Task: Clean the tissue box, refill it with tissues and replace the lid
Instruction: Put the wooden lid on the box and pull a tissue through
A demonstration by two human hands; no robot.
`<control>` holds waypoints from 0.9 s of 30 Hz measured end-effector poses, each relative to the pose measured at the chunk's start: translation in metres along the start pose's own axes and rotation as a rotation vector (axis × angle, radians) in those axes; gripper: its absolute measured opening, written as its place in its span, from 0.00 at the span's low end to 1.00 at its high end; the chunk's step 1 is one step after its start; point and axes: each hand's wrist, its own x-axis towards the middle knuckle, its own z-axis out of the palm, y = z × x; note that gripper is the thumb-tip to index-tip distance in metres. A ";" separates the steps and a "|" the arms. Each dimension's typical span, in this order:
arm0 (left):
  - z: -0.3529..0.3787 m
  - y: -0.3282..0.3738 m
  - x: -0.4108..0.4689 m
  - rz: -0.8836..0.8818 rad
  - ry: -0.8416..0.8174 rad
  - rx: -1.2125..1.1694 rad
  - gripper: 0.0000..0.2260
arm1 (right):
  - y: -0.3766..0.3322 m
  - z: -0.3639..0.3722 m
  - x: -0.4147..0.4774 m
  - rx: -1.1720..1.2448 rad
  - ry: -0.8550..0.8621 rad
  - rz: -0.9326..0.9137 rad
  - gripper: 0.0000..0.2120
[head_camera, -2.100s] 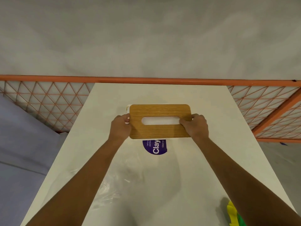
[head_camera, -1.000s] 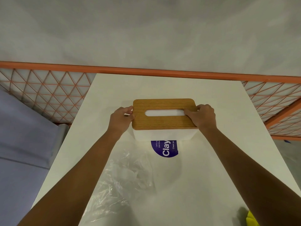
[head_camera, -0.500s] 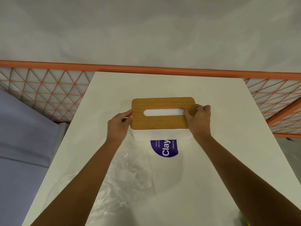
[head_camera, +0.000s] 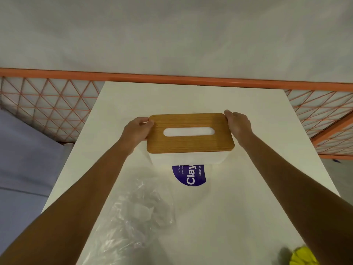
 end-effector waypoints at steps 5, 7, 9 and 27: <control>0.004 0.009 0.015 -0.104 0.017 -0.185 0.13 | -0.003 0.003 0.020 0.211 -0.045 0.195 0.16; -0.001 0.008 0.018 -0.131 -0.056 -0.253 0.09 | 0.000 0.001 0.024 0.280 -0.069 0.215 0.15; -0.004 0.008 0.019 -0.140 -0.103 -0.273 0.07 | 0.001 -0.001 0.024 0.311 -0.093 0.208 0.15; 0.009 -0.002 -0.010 -0.101 0.064 -0.137 0.16 | 0.009 -0.015 -0.015 0.350 -0.187 0.173 0.15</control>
